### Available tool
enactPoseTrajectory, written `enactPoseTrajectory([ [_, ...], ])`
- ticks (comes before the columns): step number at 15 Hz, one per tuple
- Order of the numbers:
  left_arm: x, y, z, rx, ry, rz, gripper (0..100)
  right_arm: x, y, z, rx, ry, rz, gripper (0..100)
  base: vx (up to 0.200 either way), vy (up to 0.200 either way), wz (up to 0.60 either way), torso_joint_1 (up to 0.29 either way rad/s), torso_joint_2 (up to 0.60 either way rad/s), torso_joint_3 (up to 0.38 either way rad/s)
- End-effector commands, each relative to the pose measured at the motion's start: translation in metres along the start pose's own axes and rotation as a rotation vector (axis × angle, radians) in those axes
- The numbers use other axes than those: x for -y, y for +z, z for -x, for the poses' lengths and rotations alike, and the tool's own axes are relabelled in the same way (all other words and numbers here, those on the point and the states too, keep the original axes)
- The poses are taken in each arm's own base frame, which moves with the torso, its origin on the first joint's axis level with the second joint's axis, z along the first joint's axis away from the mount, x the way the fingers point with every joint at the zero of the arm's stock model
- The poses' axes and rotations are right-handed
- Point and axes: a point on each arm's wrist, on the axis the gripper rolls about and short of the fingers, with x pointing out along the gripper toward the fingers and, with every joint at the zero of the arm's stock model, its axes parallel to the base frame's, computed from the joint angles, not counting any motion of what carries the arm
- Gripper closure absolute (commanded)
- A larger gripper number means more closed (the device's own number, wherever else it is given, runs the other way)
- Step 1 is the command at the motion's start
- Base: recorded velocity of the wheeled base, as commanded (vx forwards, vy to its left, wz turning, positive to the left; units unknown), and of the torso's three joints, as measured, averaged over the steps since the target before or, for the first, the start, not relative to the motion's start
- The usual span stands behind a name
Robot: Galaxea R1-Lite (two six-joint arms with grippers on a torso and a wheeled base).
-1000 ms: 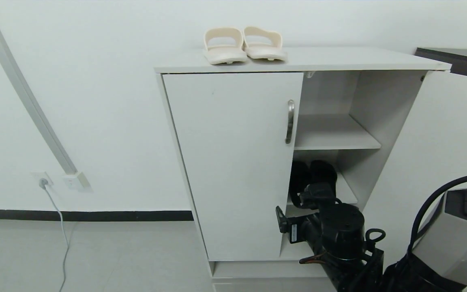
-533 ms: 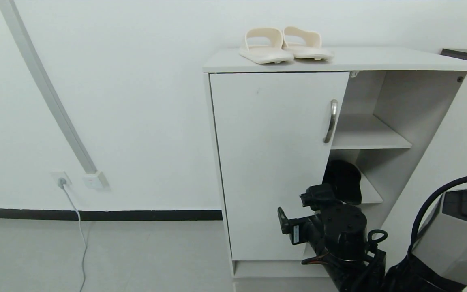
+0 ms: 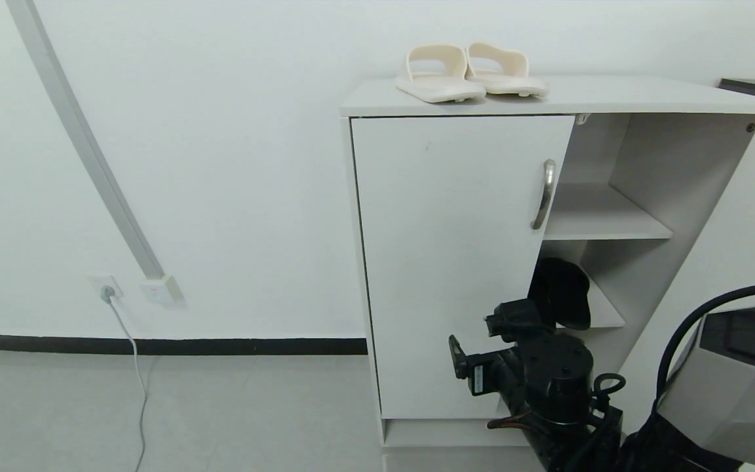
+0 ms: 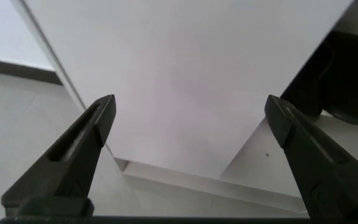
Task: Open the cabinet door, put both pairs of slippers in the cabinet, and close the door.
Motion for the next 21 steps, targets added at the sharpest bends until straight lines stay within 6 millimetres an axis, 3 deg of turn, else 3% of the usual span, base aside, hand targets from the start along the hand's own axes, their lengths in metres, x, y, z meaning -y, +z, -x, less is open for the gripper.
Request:
enactPoseTrajectory([
  [1,0.0000,-0.0001,-0.0001,-0.002,0.000,0.000,100,0.0002,-0.0077,0.0006,-0.013,0.002,0.011,0,0.000,0.000,0.00,0.000,0.00,0.000],
  [5,0.0000,0.0003,0.0000,0.000,0.000,0.000,100,0.0020,-0.0093,0.0017,-0.018,0.011,0.021,0,0.000,0.000,0.00,0.010,-0.11,-0.101],
  [21,0.0000,-0.0001,-0.0001,-0.002,0.000,0.000,100,0.0017,-0.0113,0.0010,-0.020,0.012,0.022,0,0.000,0.000,0.00,0.124,-0.45,-0.330],
])
